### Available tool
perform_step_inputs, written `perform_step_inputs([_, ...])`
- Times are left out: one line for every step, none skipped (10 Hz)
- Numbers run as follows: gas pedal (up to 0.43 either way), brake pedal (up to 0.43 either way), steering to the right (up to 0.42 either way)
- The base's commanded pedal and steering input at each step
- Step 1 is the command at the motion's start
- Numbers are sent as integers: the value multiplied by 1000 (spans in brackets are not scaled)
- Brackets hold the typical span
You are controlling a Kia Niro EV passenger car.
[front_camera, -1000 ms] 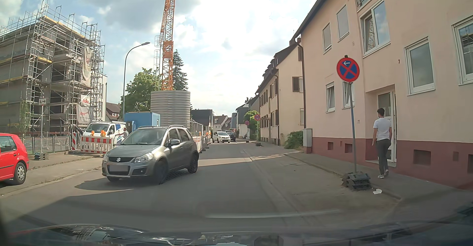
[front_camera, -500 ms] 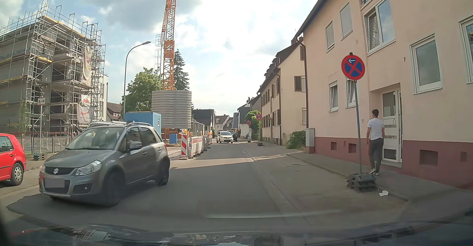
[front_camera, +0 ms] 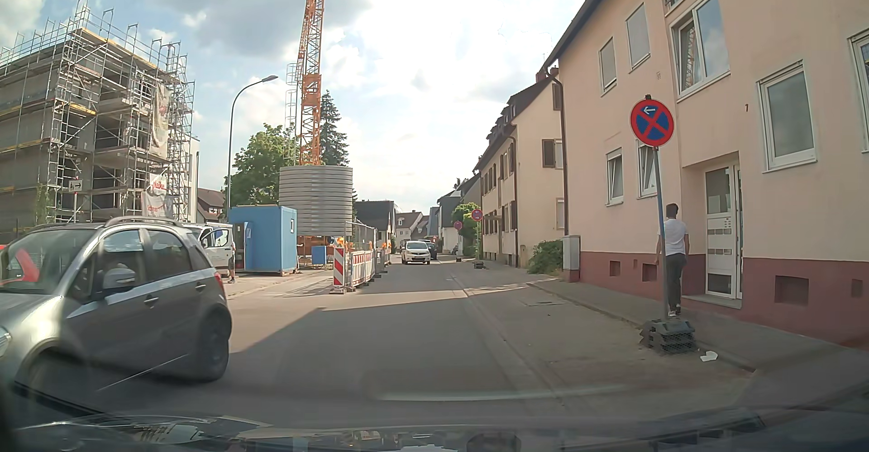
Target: Follow the waypoints while adhering to traffic rules and regulations
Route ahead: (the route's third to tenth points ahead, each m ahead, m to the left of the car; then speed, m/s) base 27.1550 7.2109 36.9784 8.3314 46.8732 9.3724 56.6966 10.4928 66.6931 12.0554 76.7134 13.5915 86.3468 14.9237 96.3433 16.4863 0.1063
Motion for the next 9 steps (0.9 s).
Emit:
perform_step_inputs([0, 171, -80])
perform_step_inputs([0, 171, -80])
perform_step_inputs([0, 177, -80])
perform_step_inputs([0, 183, -80])
perform_step_inputs([0, 189, -80])
perform_step_inputs([0, 189, -80])
perform_step_inputs([0, 189, -80])
perform_step_inputs([0, 189, -80])
perform_step_inputs([0, 195, -80])
